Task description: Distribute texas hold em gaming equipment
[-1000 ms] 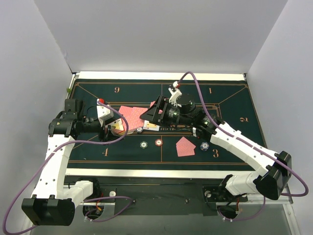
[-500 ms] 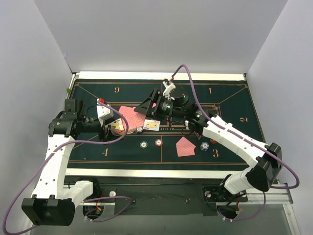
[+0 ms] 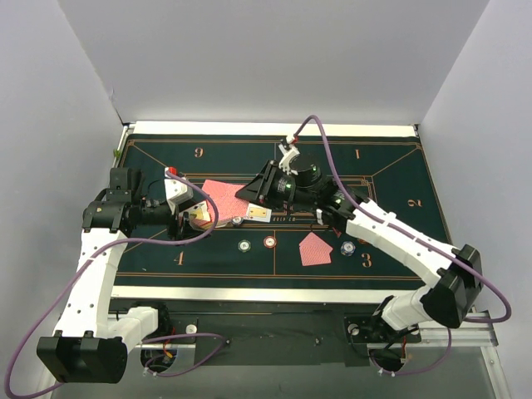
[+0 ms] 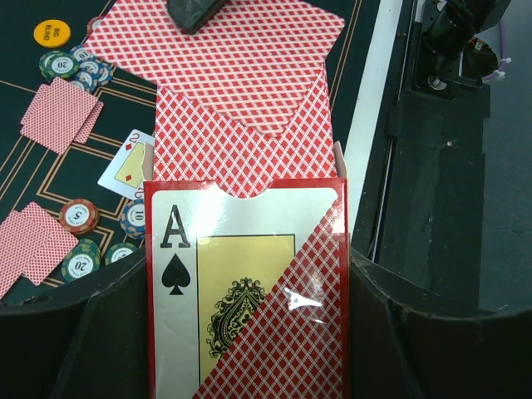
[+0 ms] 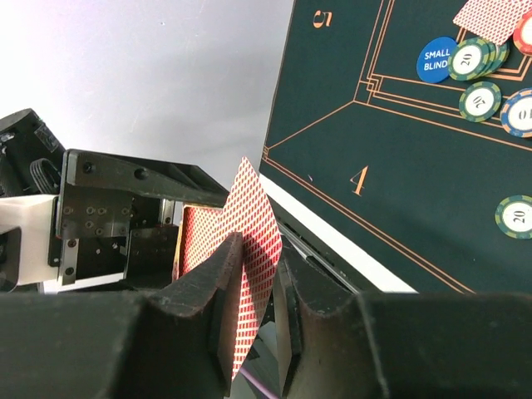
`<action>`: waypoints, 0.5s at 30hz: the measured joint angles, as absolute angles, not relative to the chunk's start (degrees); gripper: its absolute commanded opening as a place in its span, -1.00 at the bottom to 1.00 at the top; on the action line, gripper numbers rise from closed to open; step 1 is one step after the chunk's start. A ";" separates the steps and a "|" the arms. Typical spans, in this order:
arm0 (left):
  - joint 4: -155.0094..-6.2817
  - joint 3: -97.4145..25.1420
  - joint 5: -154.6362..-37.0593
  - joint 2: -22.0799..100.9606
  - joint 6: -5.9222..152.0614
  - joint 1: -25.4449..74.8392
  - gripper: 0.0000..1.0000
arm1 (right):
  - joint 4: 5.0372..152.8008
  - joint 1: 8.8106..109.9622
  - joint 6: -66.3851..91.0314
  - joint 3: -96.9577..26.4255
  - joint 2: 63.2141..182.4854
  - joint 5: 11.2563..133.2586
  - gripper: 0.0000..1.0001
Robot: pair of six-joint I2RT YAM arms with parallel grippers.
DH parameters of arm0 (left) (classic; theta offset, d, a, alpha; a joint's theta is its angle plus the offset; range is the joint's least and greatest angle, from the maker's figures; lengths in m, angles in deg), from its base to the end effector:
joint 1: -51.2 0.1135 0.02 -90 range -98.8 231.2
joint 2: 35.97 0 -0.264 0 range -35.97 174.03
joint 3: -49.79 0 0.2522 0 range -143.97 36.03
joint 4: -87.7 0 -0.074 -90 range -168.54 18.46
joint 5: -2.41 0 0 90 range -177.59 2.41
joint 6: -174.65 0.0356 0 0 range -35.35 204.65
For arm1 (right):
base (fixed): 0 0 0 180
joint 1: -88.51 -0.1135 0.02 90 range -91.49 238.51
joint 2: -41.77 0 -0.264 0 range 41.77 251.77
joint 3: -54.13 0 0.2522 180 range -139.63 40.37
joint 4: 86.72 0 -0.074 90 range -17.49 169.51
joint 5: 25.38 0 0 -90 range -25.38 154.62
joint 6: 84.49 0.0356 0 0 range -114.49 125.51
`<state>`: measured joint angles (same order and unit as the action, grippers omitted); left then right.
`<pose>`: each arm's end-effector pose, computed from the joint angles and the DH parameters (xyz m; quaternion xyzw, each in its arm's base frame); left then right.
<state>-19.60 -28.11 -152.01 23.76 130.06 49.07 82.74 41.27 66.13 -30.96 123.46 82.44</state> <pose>0.1771 -0.0387 0.3474 0.4734 0.6721 -0.3769 0.4268 0.2233 0.2575 0.3763 -0.0155 0.7476 0.5968 0.2910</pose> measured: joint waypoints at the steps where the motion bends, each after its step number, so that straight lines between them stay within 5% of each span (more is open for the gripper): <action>1: -19.60 -28.11 -151.99 23.76 130.04 49.07 -1.00 | 82.74 41.34 66.17 -30.59 122.91 82.44 -0.68; 15: -19.63 -28.11 -152.03 23.78 129.86 49.07 -1.00 | 80.31 44.42 65.19 -29.37 117.23 81.35 -0.83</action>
<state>-19.63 -28.11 -152.03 23.78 129.86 49.07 80.31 44.42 65.19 -29.37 117.23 81.35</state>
